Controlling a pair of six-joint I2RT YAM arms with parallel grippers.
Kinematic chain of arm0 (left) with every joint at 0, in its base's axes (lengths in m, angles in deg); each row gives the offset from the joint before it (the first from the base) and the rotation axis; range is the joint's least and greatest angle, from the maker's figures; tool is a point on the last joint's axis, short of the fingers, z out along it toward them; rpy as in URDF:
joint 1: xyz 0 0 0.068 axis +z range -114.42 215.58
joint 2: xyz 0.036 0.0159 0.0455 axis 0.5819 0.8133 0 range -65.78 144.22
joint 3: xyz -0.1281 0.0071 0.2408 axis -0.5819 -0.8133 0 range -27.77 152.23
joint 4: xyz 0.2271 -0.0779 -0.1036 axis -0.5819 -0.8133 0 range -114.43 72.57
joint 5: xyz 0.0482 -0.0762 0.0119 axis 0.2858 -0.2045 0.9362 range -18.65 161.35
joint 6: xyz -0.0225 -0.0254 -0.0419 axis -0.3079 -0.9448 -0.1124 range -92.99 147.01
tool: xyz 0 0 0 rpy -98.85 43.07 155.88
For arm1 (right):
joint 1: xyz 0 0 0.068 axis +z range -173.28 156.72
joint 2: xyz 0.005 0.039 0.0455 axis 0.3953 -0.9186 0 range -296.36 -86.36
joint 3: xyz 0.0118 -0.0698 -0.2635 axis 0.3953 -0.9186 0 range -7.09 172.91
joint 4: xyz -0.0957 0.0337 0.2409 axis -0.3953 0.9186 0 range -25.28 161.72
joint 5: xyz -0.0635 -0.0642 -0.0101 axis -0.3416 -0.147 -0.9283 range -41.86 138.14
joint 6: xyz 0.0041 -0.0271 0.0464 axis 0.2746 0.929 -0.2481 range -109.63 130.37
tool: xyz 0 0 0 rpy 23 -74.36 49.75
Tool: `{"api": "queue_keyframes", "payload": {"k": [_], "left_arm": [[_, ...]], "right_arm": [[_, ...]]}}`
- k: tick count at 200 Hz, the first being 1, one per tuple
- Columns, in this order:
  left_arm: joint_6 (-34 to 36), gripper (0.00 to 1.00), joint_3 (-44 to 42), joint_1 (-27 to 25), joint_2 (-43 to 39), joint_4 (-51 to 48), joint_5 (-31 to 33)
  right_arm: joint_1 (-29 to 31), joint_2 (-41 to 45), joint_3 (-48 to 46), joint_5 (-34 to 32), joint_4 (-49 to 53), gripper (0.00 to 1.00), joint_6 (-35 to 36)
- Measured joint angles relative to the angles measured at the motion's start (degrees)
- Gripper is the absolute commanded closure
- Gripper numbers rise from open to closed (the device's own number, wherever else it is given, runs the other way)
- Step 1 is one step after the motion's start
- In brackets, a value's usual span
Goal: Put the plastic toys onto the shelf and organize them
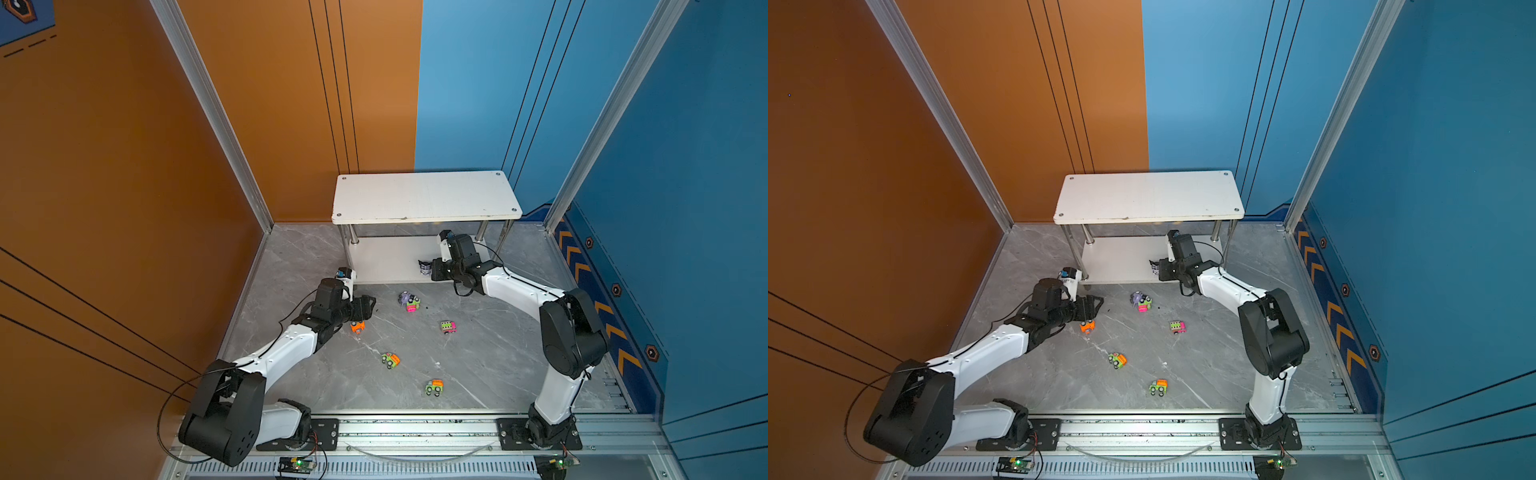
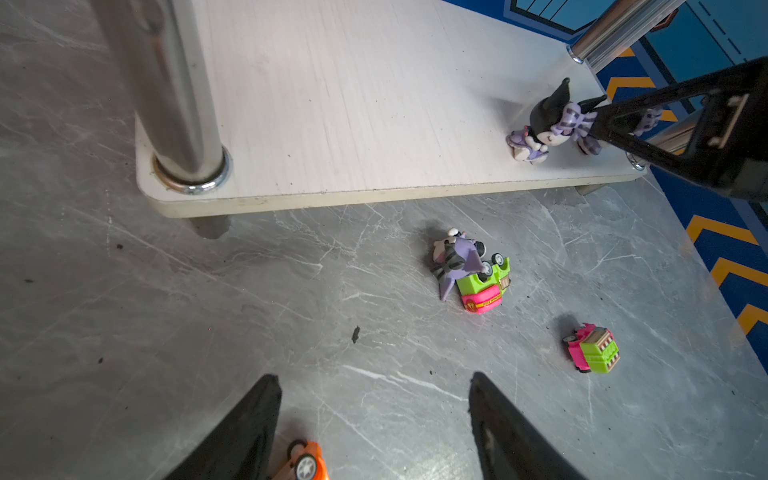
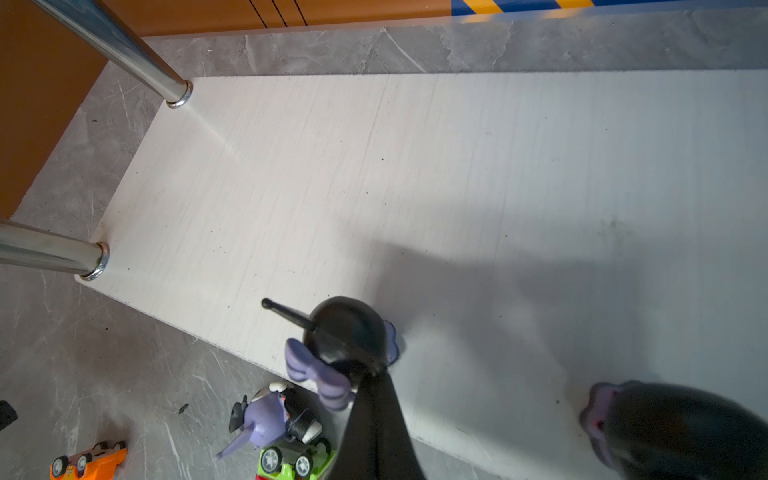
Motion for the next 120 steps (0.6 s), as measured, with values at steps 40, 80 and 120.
{"api": "queue_keyframes", "payload": {"k": [40,80,120], "left_arm": [[0.0,0.27,0.0,0.0,0.0,0.0,0.0],[0.0,0.27,0.33,0.0,0.09,0.0,0.0],[0.0,0.27,0.66,0.0,0.33,0.0,0.0]], "right_arm": [[-0.26,-1.11,1.6,0.0,0.09,1.0,0.76],[-0.33,-1.84,2.14,0.02,0.59,1.0,0.96],[-0.37,-1.84,2.1,0.22,0.83,1.0,0.96]]}}
